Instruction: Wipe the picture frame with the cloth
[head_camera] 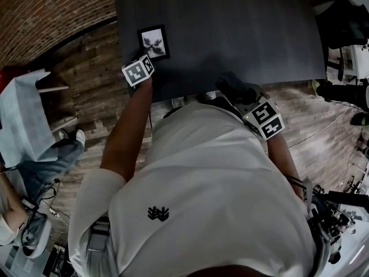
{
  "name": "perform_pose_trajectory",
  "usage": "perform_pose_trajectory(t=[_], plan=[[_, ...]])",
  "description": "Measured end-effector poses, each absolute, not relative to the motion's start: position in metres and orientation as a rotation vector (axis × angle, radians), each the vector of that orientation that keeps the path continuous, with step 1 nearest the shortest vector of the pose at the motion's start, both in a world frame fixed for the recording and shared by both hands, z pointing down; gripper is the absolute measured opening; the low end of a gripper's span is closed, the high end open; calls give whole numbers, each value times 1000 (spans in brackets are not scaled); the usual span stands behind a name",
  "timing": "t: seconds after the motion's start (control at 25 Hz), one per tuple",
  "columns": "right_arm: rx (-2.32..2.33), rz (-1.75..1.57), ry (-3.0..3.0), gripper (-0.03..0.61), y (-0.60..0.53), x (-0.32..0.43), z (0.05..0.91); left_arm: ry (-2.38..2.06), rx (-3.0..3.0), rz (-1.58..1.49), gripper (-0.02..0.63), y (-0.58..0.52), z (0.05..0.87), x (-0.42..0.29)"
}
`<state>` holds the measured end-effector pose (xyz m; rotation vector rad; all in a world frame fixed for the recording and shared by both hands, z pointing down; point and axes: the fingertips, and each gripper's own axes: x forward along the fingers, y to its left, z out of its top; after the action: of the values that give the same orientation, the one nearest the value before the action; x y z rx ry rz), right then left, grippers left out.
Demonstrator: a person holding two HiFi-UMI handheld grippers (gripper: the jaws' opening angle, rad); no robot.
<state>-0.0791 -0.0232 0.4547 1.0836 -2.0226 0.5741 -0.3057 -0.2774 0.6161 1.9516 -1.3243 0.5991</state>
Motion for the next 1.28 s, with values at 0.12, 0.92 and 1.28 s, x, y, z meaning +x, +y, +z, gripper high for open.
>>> perform_pose_trajectory(t=[0.12, 0.92, 1.28], plan=[[1080, 579, -2025, 92, -23, -80, 454, -1316, 1974, 599, 79, -278, 612, -304], [1049, 519, -2138, 92, -9, -91, 459, -896, 2248, 328, 30, -175, 487, -272], [1010, 493, -2234, 92, 31, -46, 446, -680, 2391, 480, 15, -83, 451, -179]])
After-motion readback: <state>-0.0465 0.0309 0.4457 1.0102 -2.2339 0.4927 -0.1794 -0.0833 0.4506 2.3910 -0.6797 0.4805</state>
